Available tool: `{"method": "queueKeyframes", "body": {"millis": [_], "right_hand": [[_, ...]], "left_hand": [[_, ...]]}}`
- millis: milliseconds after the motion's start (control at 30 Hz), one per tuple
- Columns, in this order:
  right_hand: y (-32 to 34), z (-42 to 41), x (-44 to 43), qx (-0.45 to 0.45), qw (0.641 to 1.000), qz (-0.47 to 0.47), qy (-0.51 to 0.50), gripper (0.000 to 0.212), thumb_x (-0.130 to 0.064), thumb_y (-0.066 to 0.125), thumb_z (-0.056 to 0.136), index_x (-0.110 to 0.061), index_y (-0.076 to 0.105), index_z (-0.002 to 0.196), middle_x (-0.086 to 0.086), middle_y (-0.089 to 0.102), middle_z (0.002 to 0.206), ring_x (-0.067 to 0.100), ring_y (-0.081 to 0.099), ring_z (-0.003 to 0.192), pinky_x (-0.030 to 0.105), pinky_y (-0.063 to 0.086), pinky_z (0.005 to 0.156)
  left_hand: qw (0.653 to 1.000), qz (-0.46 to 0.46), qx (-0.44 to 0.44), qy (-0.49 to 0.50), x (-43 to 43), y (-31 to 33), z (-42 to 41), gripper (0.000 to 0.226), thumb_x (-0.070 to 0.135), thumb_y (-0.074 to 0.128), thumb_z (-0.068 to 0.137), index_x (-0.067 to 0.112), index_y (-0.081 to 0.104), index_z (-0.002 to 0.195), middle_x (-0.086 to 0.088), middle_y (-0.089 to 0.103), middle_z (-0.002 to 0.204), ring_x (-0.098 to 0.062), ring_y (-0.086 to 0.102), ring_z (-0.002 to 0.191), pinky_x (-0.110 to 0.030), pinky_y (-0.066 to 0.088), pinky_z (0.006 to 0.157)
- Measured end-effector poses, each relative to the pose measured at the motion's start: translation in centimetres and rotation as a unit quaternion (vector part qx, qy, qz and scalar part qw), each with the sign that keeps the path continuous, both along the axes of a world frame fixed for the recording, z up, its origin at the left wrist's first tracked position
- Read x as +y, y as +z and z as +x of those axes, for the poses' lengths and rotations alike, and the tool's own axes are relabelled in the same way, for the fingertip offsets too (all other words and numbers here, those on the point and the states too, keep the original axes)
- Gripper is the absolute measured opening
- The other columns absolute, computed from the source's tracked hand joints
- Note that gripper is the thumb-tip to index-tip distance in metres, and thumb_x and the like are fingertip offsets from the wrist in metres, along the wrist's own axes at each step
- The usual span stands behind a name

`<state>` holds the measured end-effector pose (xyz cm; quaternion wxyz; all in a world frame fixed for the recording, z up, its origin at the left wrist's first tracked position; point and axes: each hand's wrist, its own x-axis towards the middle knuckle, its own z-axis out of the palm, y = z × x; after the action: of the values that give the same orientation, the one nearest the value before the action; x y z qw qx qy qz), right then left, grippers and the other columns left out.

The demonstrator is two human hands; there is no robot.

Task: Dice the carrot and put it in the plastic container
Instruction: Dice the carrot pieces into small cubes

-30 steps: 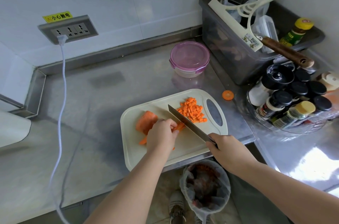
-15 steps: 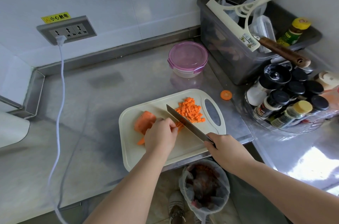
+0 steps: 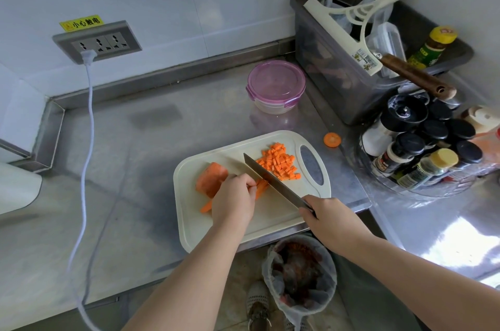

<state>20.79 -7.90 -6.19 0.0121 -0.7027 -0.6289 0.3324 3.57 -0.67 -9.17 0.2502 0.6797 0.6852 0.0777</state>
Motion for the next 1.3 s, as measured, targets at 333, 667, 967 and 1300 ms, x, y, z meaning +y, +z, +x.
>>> {"method": "queueKeyframes", "body": {"millis": [333, 667, 967, 1300], "right_hand": [[-0.1, 0.1, 0.0, -0.001, 1.0, -0.009, -0.004, 0.029, -0.028, 0.037, 0.103, -0.032, 0.037, 0.074, -0.006, 0.051, 0.071, 0.011, 0.052, 0.063, 0.022, 0.041, 0.054], [-0.5, 0.0, 0.0, 0.003, 1.0, -0.003, -0.006, 0.013, -0.029, 0.037, 0.103, -0.026, 0.047, 0.096, -0.009, 0.05, 0.073, 0.008, 0.052, 0.064, 0.019, 0.039, 0.054], [-0.4, 0.0, -0.2, 0.002, 1.0, 0.001, -0.005, 0.014, -0.029, 0.038, 0.103, -0.027, 0.041, 0.089, -0.009, 0.049, 0.071, 0.007, 0.05, 0.061, 0.017, 0.034, 0.051], [-0.6, 0.1, -0.3, 0.002, 1.0, 0.006, -0.012, 0.016, -0.029, 0.038, 0.103, -0.027, 0.045, 0.088, -0.006, 0.052, 0.072, 0.012, 0.055, 0.064, 0.022, 0.041, 0.054]], "left_hand": [[1.0, -0.007, -0.029, -0.003, 0.2, -0.1, 0.1, 0.016, 0.023, 0.054, 0.096, 0.022, 0.065, 0.107, 0.004, 0.065, 0.105, -0.017, 0.063, 0.088, -0.039, 0.059, 0.065], [0.993, 0.093, -0.008, -0.067, -2.1, -0.2, -0.2, 0.031, 0.024, 0.05, 0.097, 0.027, 0.055, 0.127, 0.008, 0.069, 0.112, -0.012, 0.064, 0.099, -0.026, 0.052, 0.08], [0.999, 0.036, 0.013, -0.038, -2.0, -0.1, -0.2, 0.05, 0.036, 0.064, 0.088, 0.023, 0.048, 0.134, 0.002, 0.047, 0.133, -0.018, 0.057, 0.111, -0.027, 0.048, 0.087], [0.999, 0.003, -0.051, 0.02, -1.5, -0.2, -0.3, 0.046, 0.029, 0.07, 0.084, 0.021, 0.053, 0.126, 0.005, 0.061, 0.109, -0.012, 0.061, 0.094, -0.024, 0.05, 0.078]]}}
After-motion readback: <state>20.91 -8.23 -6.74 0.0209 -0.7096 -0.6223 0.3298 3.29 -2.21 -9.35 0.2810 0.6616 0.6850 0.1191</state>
